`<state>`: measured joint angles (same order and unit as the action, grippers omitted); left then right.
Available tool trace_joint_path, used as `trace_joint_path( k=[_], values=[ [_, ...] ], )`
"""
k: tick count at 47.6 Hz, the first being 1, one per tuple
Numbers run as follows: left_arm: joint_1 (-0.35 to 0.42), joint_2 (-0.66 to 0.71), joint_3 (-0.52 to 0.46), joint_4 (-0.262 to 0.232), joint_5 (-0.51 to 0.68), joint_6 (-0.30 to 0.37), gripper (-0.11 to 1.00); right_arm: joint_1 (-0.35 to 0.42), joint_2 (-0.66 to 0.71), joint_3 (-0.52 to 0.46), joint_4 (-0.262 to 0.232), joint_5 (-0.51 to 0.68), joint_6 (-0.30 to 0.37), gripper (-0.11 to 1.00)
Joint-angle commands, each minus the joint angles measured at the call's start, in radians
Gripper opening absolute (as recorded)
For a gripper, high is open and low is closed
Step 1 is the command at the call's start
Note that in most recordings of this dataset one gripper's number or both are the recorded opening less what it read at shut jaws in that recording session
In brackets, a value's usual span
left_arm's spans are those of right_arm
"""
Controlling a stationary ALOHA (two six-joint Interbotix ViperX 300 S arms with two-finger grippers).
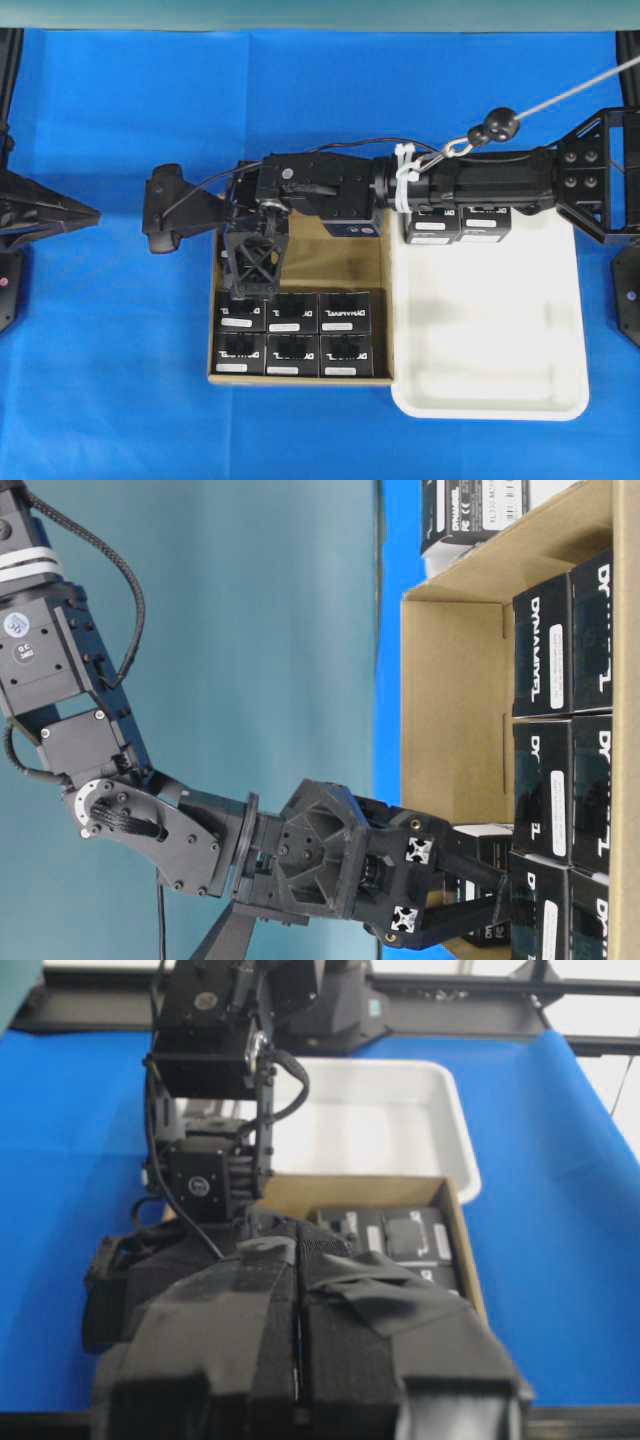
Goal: Pick the box from inside the cardboard box.
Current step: 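Lift the black box up out of the cardboard box with the right gripper, then carry the black box right over the white tray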
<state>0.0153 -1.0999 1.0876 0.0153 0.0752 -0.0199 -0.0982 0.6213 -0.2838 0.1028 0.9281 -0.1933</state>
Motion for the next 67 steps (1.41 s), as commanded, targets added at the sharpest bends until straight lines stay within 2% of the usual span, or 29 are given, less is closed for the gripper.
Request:
trace_joint_path(
  k=[1,14,17,23,31,39,57,60,67],
  values=[
    [0.002,0.011,-0.029,0.002,-0.005,-0.002,-0.06,0.006,0.005,-0.005,0.002,-0.009,-0.002,0.97],
    [0.002,0.011,-0.029,0.002,-0.005,-0.002,-0.06,0.006,0.003,-0.003,0.000,-0.020,0.009,0.91],
    [0.002,0.011,-0.029,0.002,-0.005,-0.002,-0.06,0.008,0.003,-0.005,0.000,-0.015,0.008,0.84],
    [0.000,0.011,-0.029,0.002,-0.005,-0.002,-0.06,0.009,0.000,-0.005,0.000,-0.002,0.005,0.61],
    [0.002,0.011,-0.029,0.002,-0.003,-0.002,-0.06,0.014,-0.025,-0.025,0.000,0.029,0.009,0.61],
    [0.002,0.011,-0.029,0.002,-0.003,0.000,-0.06,0.011,-0.055,-0.084,0.000,0.097,0.009,0.61],
    [0.008,0.009,-0.031,0.002,0.000,0.002,-0.06,-0.003,-0.133,-0.276,0.000,0.442,0.005,0.61],
    [0.006,0.011,-0.029,0.002,0.000,0.000,-0.06,-0.006,-0.158,-0.291,0.002,0.503,0.003,0.61],
    [0.006,0.008,-0.031,0.002,0.000,0.000,-0.06,-0.012,-0.227,-0.287,0.002,0.566,0.005,0.61]
  ],
)
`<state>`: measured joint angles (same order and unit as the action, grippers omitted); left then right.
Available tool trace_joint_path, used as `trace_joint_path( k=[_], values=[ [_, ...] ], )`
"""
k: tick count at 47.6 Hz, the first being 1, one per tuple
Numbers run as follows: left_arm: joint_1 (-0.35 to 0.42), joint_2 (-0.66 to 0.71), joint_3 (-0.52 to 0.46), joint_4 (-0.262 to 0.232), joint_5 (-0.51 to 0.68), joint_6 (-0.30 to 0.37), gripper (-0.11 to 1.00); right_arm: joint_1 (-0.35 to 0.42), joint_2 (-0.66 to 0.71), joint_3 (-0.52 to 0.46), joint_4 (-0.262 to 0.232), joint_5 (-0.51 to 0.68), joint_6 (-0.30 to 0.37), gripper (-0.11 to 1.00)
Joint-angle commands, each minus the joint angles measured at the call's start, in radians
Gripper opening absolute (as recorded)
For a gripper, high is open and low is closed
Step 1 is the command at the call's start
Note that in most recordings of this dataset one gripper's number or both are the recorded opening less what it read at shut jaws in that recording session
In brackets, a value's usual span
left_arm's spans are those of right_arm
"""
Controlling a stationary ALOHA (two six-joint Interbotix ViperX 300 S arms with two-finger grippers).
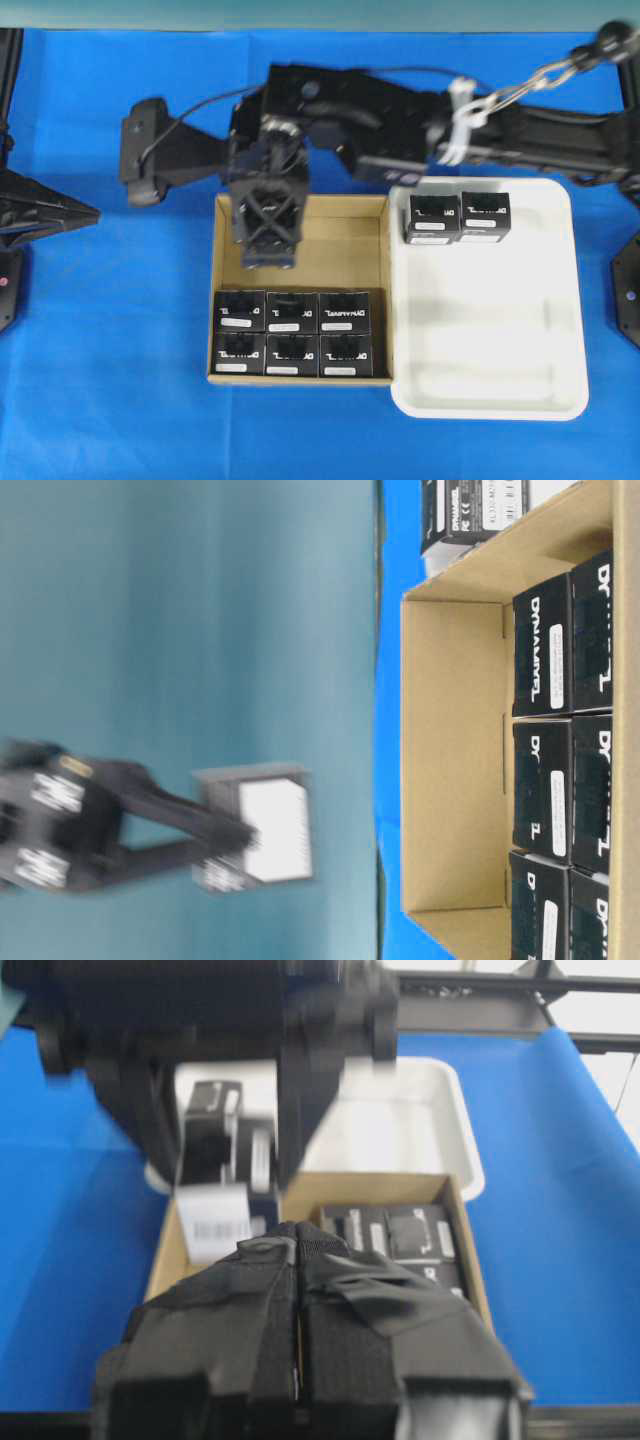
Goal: Pick the box from inside the cardboard box.
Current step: 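Carry the black box right over the white tray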
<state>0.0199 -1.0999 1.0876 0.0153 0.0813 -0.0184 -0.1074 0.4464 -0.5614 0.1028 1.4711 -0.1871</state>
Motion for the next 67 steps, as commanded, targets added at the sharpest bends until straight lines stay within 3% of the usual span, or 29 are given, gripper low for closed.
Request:
trace_joint_path(
  k=[1,15,27,41,54,67],
  values=[
    [0.002,0.009,-0.031,0.002,-0.006,-0.002,-0.06,-0.005,-0.063,-0.006,0.002,0.026,0.000,0.61],
    [0.002,0.003,-0.032,0.002,-0.005,-0.002,-0.06,0.003,-0.232,0.150,0.005,0.029,0.064,0.61],
    [0.002,0.005,-0.032,0.003,-0.006,-0.002,-0.06,0.003,-0.402,0.423,0.006,-0.028,0.106,0.61],
    [0.003,0.005,-0.032,0.002,-0.006,-0.003,-0.06,0.018,-0.546,0.706,0.006,-0.190,0.213,0.61],
    [0.002,0.005,-0.035,0.002,-0.006,-0.005,-0.06,0.044,-0.601,0.942,0.003,-0.330,0.210,0.61],
    [0.002,0.008,-0.035,0.002,-0.006,-0.005,-0.06,0.080,-0.592,1.095,-0.002,-0.531,0.173,0.61]
  ],
)
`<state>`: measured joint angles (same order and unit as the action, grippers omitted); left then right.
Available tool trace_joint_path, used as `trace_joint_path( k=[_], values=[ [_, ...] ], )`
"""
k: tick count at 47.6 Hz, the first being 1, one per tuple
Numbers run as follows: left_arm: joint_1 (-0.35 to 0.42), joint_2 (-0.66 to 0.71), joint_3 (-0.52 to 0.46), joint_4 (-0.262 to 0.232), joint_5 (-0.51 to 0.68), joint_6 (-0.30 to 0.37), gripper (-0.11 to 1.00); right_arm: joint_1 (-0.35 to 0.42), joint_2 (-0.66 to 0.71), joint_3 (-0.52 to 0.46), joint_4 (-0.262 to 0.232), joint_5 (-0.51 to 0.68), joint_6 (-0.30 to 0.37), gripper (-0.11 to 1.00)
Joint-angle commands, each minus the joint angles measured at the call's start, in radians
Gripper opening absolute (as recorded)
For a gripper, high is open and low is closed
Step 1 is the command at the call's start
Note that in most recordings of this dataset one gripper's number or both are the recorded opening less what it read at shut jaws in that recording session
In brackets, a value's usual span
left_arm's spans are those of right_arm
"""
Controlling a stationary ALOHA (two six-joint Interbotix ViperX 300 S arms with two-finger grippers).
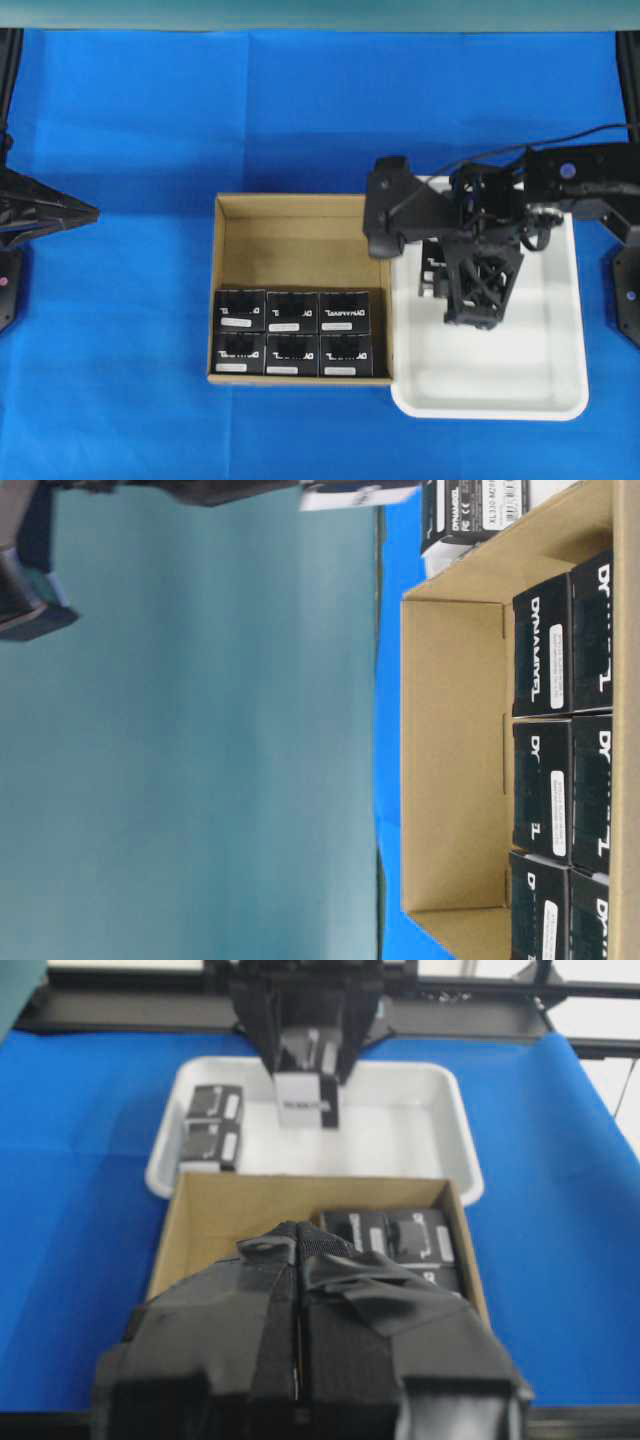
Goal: Pick the box from inside the cardboard box.
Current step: 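Carry the black box right over the white tray, then lower the black box into the tray below the others and open the right gripper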
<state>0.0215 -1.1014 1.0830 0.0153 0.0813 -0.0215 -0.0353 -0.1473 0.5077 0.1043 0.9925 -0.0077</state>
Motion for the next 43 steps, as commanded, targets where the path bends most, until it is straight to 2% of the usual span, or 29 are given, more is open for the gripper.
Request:
trace_joint_path(
  k=[1,24,43],
  values=[
    [0.000,0.009,-0.031,0.002,-0.005,-0.002,-0.06,0.009,0.002,0.034,-0.003,-0.063,-0.009,0.61],
    [0.000,0.011,-0.035,0.002,-0.011,-0.002,-0.06,0.009,0.063,0.170,-0.049,-0.319,-0.038,0.61],
    [0.000,0.012,-0.046,0.002,-0.012,0.000,-0.06,-0.011,0.107,0.186,-0.097,-0.345,-0.038,0.61]
  ],
)
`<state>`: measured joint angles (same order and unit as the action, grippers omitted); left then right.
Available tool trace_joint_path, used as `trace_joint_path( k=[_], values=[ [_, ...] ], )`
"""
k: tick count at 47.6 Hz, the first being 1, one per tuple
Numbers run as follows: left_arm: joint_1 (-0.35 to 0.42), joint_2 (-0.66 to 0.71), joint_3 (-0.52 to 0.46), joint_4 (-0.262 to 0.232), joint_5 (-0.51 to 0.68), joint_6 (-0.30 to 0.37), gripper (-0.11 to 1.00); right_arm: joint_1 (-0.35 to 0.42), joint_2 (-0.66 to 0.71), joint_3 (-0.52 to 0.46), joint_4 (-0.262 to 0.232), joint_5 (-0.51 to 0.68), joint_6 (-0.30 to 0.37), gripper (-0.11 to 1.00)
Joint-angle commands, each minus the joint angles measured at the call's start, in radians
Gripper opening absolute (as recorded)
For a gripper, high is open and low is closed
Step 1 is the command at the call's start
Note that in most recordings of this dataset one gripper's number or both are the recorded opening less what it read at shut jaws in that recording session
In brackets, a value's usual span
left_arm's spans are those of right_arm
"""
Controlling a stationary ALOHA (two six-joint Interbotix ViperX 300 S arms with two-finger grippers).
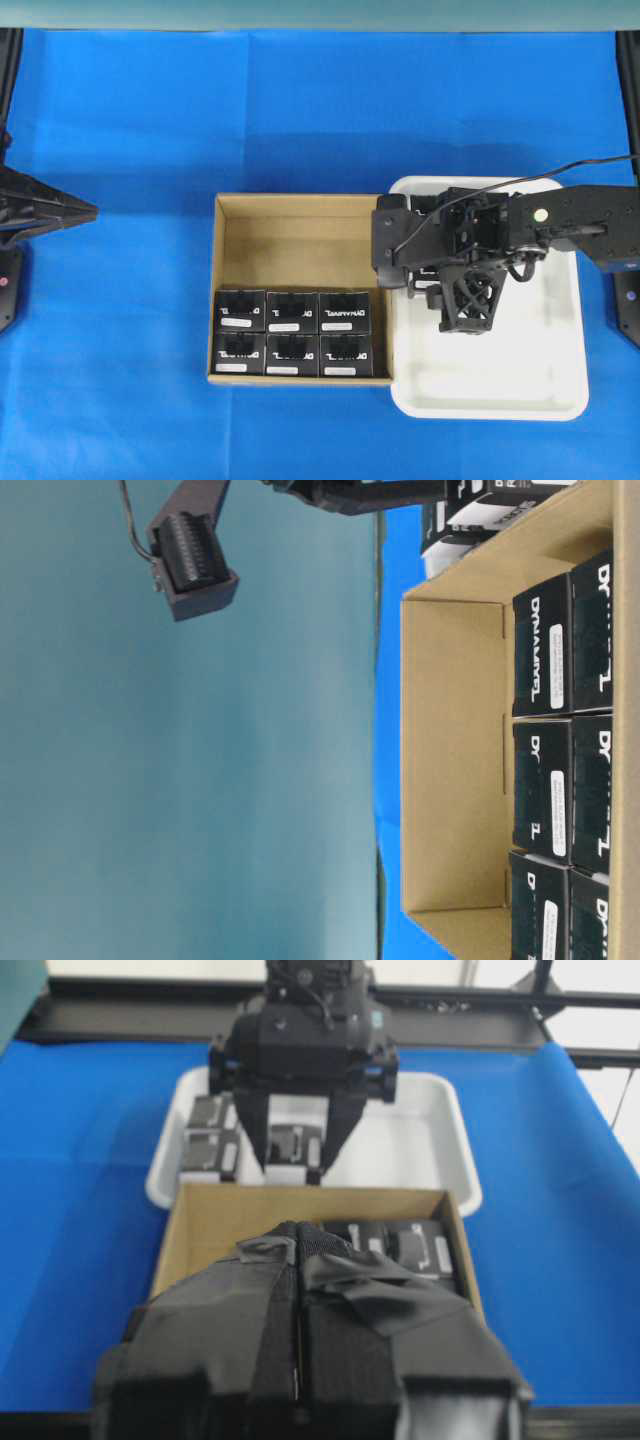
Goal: Pick the box from inside the cardboard box.
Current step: 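Lower the black box into the tray below the others and open the right gripper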
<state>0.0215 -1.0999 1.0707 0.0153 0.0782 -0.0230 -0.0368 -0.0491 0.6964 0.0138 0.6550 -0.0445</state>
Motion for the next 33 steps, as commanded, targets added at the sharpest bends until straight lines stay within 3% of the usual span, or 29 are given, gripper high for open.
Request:
trace_joint_path(
  k=[1,33],
  values=[
    [0.000,0.011,-0.034,0.002,-0.009,0.002,-0.06,-0.012,0.011,-0.002,-0.006,-0.009,-0.002,0.61],
    [0.000,0.011,-0.035,0.002,-0.008,0.000,-0.06,-0.015,0.023,0.020,-0.005,-0.069,0.000,0.61]
  ],
)
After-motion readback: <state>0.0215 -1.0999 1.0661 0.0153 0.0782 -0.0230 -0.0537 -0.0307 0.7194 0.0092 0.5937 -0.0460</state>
